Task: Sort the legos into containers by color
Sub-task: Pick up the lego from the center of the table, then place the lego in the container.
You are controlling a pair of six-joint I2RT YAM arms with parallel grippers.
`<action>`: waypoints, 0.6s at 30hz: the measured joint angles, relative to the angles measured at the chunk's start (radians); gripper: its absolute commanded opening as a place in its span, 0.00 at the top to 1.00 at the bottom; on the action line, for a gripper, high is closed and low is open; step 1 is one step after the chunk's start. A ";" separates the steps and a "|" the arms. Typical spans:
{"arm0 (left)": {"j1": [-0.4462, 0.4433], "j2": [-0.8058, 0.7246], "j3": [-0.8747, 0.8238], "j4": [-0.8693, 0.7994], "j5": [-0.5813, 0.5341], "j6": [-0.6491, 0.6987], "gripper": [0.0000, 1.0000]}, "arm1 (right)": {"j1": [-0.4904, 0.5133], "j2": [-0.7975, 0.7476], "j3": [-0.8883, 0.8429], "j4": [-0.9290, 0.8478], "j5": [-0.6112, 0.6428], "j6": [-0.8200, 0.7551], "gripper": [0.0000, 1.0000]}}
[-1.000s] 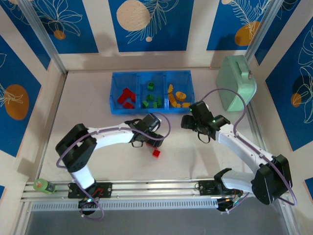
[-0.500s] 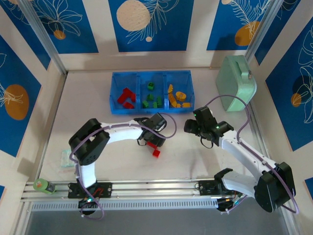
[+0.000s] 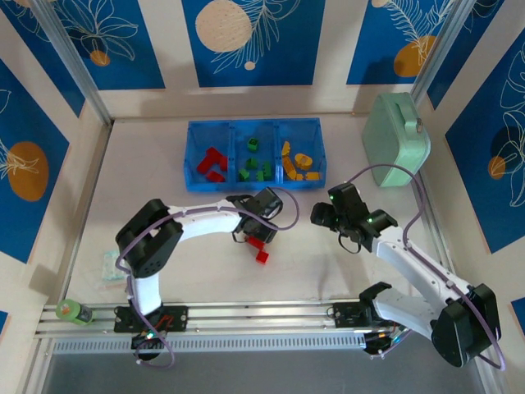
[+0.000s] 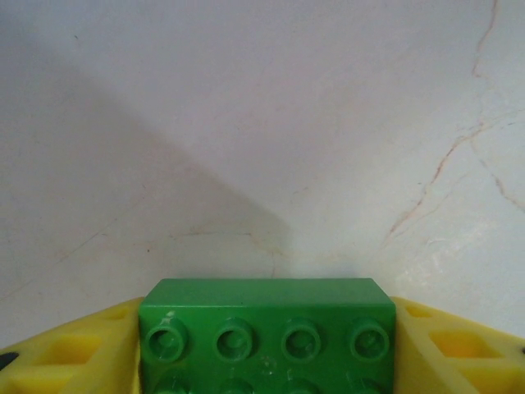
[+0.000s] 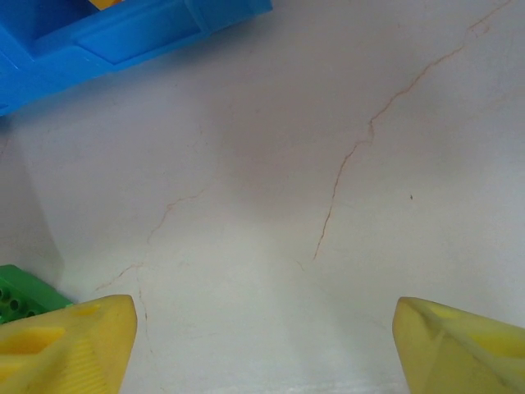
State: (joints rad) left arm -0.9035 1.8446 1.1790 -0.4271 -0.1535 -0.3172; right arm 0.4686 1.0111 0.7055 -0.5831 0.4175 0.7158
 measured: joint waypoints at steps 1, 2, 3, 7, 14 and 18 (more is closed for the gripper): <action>0.008 -0.018 -0.001 0.002 0.008 -0.003 0.46 | 0.000 -0.009 -0.003 -0.002 -0.003 0.000 0.18; 0.017 -0.034 -0.002 0.004 0.014 -0.006 0.46 | 0.000 -0.015 -0.005 -0.002 -0.003 0.000 0.18; 0.033 -0.058 -0.002 0.008 0.019 -0.009 0.45 | 0.000 -0.023 -0.010 -0.001 -0.006 0.001 0.18; 0.122 -0.120 0.047 0.010 0.030 -0.009 0.44 | 0.000 -0.037 -0.035 0.000 -0.019 0.011 0.19; 0.233 -0.096 0.209 0.000 0.058 0.012 0.44 | 0.020 -0.039 -0.051 -0.003 -0.037 0.026 0.19; 0.276 -0.029 0.285 -0.008 0.089 0.013 0.44 | 0.037 -0.041 -0.051 -0.005 -0.037 0.026 0.19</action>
State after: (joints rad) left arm -0.6277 1.8160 1.4643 -0.4351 -0.0650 -0.3042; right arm 0.5060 0.9703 0.6540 -0.5877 0.3805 0.7418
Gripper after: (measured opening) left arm 0.609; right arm 0.809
